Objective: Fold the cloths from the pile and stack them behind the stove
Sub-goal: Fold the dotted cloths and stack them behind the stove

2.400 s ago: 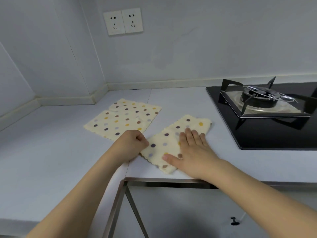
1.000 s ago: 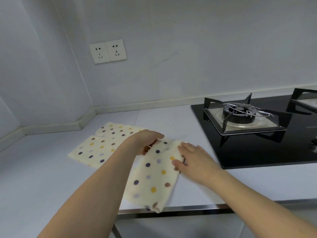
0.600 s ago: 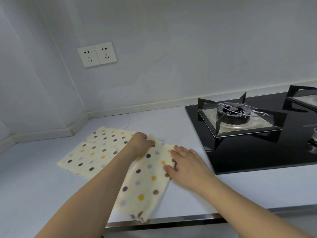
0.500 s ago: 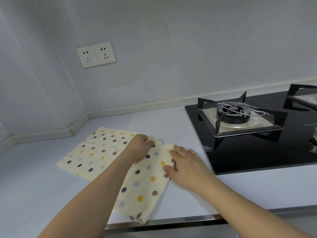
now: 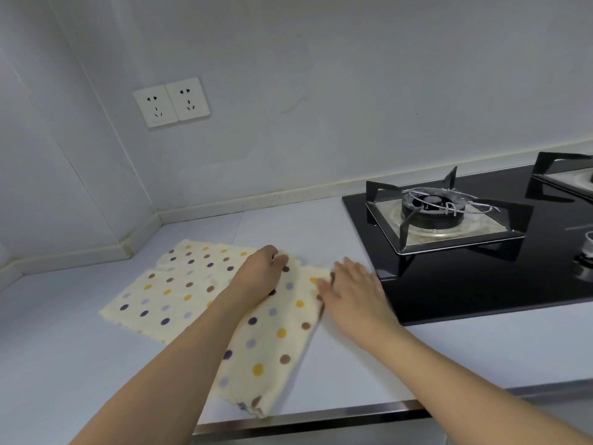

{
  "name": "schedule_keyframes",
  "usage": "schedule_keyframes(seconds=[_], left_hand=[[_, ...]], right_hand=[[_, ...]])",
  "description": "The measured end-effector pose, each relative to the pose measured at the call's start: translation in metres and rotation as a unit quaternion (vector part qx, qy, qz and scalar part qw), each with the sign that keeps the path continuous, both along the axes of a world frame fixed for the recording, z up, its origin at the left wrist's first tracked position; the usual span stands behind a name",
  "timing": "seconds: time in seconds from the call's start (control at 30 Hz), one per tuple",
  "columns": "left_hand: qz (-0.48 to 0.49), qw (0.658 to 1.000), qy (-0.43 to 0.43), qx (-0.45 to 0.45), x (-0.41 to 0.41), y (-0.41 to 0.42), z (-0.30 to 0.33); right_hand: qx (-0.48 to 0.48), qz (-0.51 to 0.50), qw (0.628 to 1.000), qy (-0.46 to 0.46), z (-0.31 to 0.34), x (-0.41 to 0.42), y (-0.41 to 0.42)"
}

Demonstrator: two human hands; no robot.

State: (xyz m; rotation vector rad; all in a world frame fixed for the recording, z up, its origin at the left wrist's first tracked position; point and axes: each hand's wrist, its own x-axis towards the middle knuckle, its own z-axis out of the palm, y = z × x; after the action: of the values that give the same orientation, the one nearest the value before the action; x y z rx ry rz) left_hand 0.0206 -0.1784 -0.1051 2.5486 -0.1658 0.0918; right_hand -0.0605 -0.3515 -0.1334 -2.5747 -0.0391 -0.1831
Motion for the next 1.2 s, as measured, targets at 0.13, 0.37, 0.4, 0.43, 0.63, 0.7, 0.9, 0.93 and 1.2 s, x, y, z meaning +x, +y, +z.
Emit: schedule_keyframes(seconds=[0.13,0.37,0.4,0.43,0.63,0.7,0.9,0.93,1.2], left_hand=[[-0.024,0.989,-0.064,-0.131,-0.012,0.004,0.001],[-0.03,0.971,-0.138,-0.192,-0.02,0.01,0.002],[-0.031,0.97,-0.143,-0.196,-0.02,0.01,0.003],[-0.032,0.968,-0.148,-0.201,-0.021,0.01,0.005],[-0.038,0.955,-0.187,-0.227,-0.032,0.006,0.021],[-0.031,0.959,-0.178,-0.219,-0.031,0.006,0.024],[0.02,0.986,-0.14,-0.088,-0.021,0.01,0.011],[0.026,0.989,-0.135,-0.051,-0.017,0.01,0.008],[0.031,0.983,-0.12,0.134,0.01,-0.004,-0.013]], right_hand=[[0.072,-0.088,0.993,-0.017,0.007,0.016,0.007],[0.603,-0.043,0.773,0.193,0.039,0.056,0.0],[0.596,-0.037,0.771,0.222,0.042,0.059,0.001],[0.59,-0.027,0.77,0.242,0.045,0.062,0.002],[0.613,0.049,0.714,0.335,0.048,0.065,-0.003],[0.597,0.084,0.713,0.357,0.042,0.062,-0.007],[0.577,0.024,0.789,0.21,0.034,0.056,-0.004],[0.56,0.007,0.805,0.194,0.033,0.056,-0.004],[-0.005,-0.025,0.991,-0.131,0.022,0.033,0.011]])
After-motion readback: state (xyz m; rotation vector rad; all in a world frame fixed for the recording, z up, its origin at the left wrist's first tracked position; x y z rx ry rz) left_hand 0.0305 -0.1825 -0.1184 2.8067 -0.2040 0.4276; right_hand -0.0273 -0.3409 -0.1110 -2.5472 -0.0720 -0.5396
